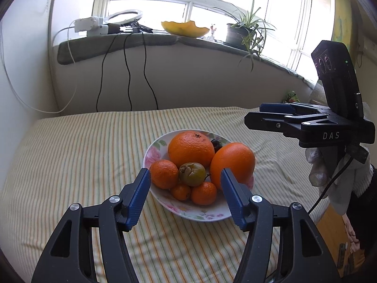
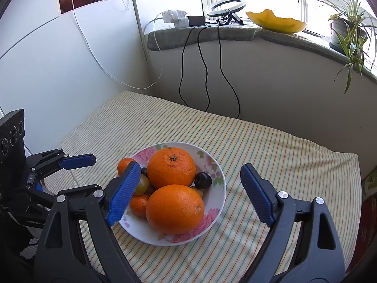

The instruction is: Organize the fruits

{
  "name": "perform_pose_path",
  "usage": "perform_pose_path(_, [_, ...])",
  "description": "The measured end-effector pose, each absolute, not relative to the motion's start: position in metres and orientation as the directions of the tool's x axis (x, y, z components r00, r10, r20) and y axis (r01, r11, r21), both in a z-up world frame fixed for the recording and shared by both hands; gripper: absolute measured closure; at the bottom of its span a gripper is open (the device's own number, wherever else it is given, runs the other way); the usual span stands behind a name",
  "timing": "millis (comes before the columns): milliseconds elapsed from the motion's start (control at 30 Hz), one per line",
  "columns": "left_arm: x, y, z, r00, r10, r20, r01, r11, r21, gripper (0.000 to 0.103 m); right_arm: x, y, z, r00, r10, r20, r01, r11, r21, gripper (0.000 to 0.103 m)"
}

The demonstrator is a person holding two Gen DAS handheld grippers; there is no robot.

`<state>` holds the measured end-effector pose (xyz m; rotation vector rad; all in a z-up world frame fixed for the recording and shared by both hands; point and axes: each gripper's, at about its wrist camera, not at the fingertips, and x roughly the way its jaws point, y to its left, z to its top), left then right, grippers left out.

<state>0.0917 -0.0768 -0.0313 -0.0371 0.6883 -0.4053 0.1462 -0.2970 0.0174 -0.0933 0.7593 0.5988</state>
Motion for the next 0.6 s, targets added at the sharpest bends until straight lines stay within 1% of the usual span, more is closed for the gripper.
perform_pose_path(33, [0.09, -0.076, -0.031, 0.701, -0.372, -0.608, 0.349, 0.923, -0.163, 0.038, 0.143, -0.298, 0.019, 0.573, 0.476, -0.667, -0.54, 0.831, 0.129, 0.014])
perform_pose_path(133, [0.085, -0.074, -0.028, 0.71, -0.362, -0.604, 0.338, 0.928, -0.158, 0.035, 0.132, -0.301, 0.024, 0.598, 0.464, -0.654, -0.525, 0.843, 0.117, 0.013])
perform_pose_path(233, [0.079, -0.073, -0.027, 0.725, -0.342, -0.598, 0.322, 0.936, -0.145, 0.032, 0.116, -0.307, 0.027, 0.64, 0.445, -0.627, -0.503, 0.859, 0.095, 0.002])
perform_pose_path(267, [0.077, -0.072, -0.026, 0.729, -0.332, -0.598, 0.313, 0.939, -0.14, 0.032, 0.111, -0.309, 0.029, 0.657, 0.434, -0.616, -0.493, 0.866, 0.084, 0.0])
perform_pose_path(467, [0.067, -0.067, -0.027, 0.747, -0.292, -0.597, 0.267, 0.954, -0.133, 0.028, 0.081, -0.318, 0.035, 0.736, 0.37, -0.567, -0.43, 0.902, 0.03, 0.0])
perform_pose_path(600, [0.061, -0.066, -0.027, 0.759, -0.272, -0.591, 0.248, 0.961, -0.124, 0.028, 0.069, -0.325, 0.034, 0.75, 0.367, -0.551, -0.405, 0.913, 0.058, 0.0])
